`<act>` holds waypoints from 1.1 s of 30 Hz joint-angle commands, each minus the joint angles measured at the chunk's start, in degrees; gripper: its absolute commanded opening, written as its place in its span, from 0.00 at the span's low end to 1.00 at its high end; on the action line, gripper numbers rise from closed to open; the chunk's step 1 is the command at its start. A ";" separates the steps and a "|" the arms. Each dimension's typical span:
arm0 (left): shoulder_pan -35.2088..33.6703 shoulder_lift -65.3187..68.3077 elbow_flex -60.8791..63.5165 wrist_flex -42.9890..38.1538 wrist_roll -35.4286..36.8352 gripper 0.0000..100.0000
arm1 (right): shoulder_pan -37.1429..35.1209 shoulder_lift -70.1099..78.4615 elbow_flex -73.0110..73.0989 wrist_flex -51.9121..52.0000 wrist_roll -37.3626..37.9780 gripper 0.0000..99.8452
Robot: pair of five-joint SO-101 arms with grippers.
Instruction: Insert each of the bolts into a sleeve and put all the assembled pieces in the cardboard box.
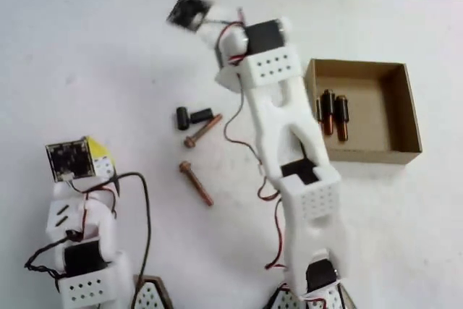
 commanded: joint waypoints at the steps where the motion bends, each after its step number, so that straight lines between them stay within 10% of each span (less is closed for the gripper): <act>1: -0.84 -0.57 -0.18 -0.44 -0.70 0.04 | -2.42 1.98 -2.64 -0.31 9.58 0.18; 12: -0.84 -0.57 -0.26 -0.44 -0.70 0.05 | -7.16 8.31 -2.81 -0.40 25.76 0.18; 33: -0.84 -0.57 -0.35 -0.44 -7.12 0.04 | -7.87 17.19 -2.29 -7.87 26.29 0.18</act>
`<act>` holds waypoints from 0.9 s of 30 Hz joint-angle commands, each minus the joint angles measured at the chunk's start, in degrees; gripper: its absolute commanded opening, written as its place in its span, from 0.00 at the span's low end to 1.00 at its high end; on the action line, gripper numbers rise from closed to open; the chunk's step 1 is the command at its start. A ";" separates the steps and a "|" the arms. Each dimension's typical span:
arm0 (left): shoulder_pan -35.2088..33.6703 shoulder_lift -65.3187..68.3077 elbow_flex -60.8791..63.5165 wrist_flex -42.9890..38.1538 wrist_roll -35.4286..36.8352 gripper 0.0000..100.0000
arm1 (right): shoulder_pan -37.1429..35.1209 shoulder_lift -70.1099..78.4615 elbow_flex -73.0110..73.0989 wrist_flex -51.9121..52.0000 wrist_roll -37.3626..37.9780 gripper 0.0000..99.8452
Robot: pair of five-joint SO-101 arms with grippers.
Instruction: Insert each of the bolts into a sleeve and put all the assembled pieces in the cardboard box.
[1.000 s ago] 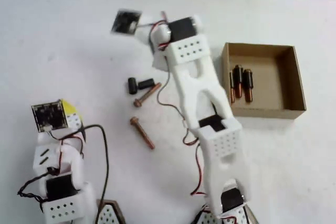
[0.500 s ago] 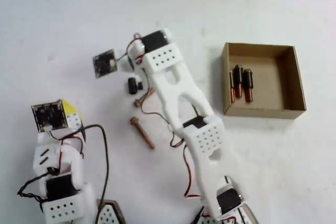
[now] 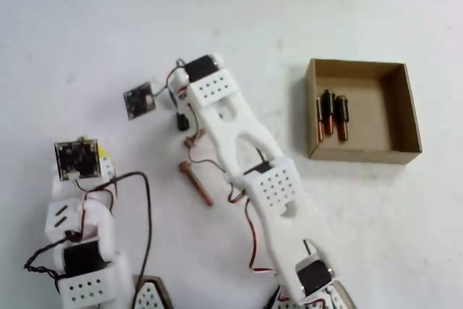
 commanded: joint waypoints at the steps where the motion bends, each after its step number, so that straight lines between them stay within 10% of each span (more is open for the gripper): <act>1: -0.57 -0.57 -0.35 -0.44 -0.62 0.04 | 1.54 -0.84 -1.85 -1.63 0.79 0.18; 27: -0.40 -0.57 -0.18 -0.44 -0.62 0.04 | 2.24 4.62 -1.85 -1.71 0.62 0.13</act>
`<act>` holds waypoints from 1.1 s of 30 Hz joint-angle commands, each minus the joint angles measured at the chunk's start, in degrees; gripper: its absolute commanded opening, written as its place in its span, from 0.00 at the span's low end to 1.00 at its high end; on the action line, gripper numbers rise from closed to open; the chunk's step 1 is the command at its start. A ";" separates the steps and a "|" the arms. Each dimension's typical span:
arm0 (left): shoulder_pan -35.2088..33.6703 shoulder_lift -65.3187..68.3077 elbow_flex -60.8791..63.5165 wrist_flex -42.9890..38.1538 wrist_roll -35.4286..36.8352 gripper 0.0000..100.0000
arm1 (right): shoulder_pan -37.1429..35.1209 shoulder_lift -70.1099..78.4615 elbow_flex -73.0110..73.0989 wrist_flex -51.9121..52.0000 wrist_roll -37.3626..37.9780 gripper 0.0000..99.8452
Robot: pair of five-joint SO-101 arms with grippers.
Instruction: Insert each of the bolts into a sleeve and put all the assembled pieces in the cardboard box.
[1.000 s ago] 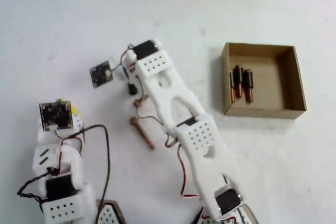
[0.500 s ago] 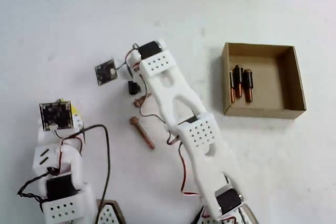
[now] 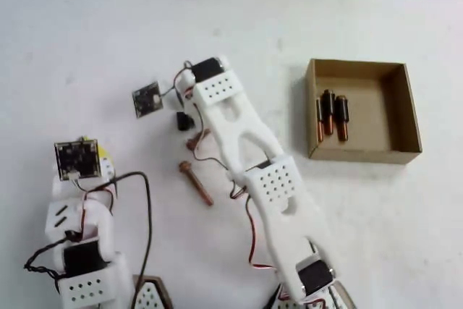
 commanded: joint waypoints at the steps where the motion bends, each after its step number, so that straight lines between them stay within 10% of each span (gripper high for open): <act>1: -0.31 -0.57 -0.18 -0.44 -0.62 0.04 | 0.48 -0.31 -0.44 -0.13 0.62 0.13; 24: -0.31 -0.57 -0.18 -0.44 -0.62 0.04 | 0.04 3.03 -4.75 -2.59 0.26 0.01; 33: -0.31 -0.57 -0.18 -0.44 -0.62 0.04 | 0.48 2.68 -5.19 -2.59 -16.79 0.02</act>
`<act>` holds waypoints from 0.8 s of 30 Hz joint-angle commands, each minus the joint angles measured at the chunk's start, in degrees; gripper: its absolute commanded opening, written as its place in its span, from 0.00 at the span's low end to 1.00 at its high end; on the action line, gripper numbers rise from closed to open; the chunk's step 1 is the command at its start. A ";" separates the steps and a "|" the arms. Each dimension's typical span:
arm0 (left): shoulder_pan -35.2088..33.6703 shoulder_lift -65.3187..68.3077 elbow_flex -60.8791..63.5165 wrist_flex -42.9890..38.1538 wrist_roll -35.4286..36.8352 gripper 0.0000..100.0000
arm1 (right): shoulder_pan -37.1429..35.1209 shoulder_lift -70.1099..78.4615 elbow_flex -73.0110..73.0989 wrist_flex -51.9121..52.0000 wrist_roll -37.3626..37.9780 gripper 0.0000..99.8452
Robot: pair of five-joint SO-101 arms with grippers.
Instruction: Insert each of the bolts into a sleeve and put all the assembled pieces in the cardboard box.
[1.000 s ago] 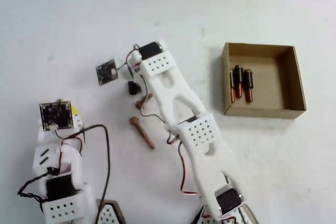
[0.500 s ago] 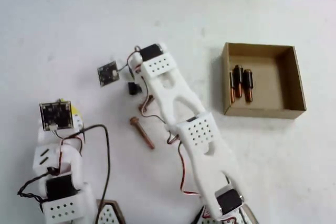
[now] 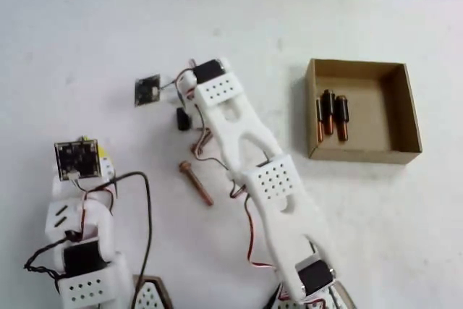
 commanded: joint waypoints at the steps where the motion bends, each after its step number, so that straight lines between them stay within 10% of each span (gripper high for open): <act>1: -0.31 -0.57 -0.18 -0.44 -0.62 0.04 | 0.13 -0.84 -1.76 -0.40 -4.48 0.02; 24: -0.31 -0.57 -0.18 -0.18 -0.62 0.04 | 6.55 -10.51 -15.82 13.93 -41.93 0.02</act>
